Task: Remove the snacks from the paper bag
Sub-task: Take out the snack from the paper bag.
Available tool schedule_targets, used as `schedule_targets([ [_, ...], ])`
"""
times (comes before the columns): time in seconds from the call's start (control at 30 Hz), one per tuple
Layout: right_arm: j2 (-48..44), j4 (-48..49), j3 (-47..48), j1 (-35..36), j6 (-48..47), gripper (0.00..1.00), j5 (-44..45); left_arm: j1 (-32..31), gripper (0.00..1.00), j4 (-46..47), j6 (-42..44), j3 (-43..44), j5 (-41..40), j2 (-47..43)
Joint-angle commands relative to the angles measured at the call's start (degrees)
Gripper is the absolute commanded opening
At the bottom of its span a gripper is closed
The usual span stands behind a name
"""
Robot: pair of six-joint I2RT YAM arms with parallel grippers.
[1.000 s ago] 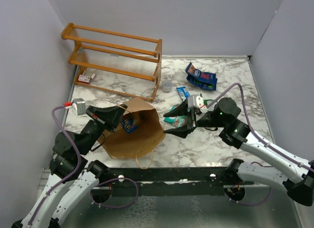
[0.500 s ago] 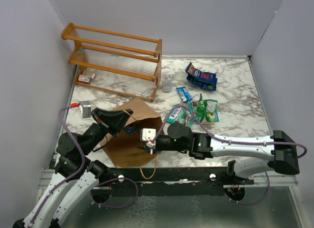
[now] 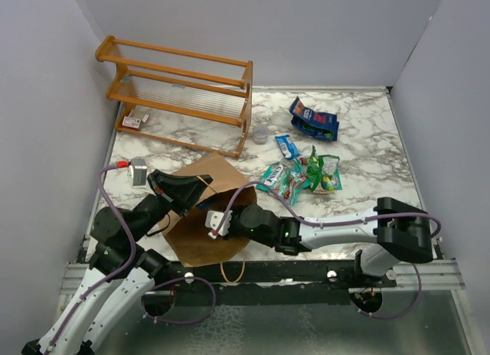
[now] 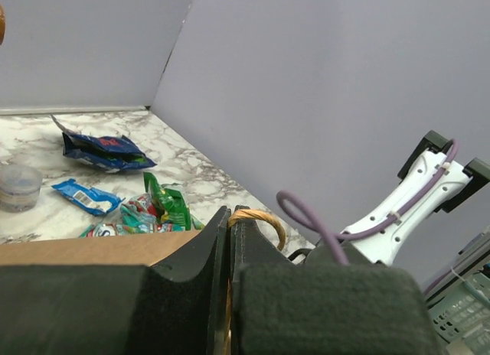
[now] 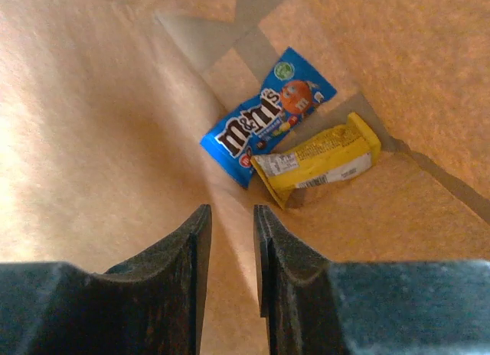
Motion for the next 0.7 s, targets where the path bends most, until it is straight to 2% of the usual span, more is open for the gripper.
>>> schedule_targets([
  [0.0, 4.79, 8.04, 0.40, 0.45, -9.12, 0.29, 7.56, -0.03, 0.00, 3.73, -1.39, -0.24, 2.23, -0.21],
  [0.07, 7.12, 10.91, 0.26, 0.48, -11.91, 0.31, 8.61, -0.01, 0.00, 3.95, -1.68, -0.16, 2.06, -0.20],
  [0.17, 11.35, 16.35, 0.45, 0.45, -17.29, 0.39, 10.39, 0.02, 0.00, 4.15, -1.88, -0.05, 2.29, 0.03],
  [0.33, 17.71, 19.70, 3.64, 0.22, -22.04, 0.45, 12.75, 0.04, 0.00, 5.78, -3.21, -0.69, 3.48, 0.24],
  [0.53, 21.92, 17.50, 8.36, -0.34, -22.80, 0.53, 11.20, 0.03, 0.00, 5.15, -3.26, -1.02, 3.33, -0.12],
  [0.67, 24.22, 12.78, 12.99, -0.54, -20.83, 0.58, 9.53, -0.01, 0.00, 5.26, -3.41, -1.03, 3.21, 0.33],
])
